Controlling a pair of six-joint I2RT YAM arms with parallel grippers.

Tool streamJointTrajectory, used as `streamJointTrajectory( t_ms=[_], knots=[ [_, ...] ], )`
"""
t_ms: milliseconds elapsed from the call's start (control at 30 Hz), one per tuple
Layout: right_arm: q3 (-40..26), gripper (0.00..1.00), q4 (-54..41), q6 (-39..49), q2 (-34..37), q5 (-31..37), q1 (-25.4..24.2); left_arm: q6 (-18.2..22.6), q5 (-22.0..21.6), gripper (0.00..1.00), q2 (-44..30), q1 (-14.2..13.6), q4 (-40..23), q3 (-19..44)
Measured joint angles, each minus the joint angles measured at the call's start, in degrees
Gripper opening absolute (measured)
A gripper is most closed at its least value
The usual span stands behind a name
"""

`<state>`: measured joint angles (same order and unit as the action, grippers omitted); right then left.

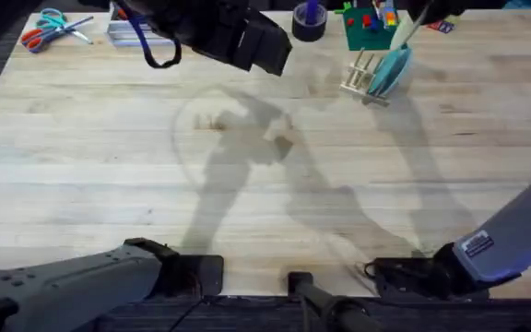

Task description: Pick up the plates from the table one by one and place each into a slot on the dish rack.

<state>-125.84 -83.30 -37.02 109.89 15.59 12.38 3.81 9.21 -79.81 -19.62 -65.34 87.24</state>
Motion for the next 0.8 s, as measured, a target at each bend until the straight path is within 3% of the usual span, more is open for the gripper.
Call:
streamJointTrajectory(
  t_ms=[800],
  knots=[
    [-0.01, 0.03, 2.85, 0.0, 7.64, 0.0, 0.2, -0.02, 0.0, 0.995, -0.02, 0.0, 0.0, 0.0]
  ],
)
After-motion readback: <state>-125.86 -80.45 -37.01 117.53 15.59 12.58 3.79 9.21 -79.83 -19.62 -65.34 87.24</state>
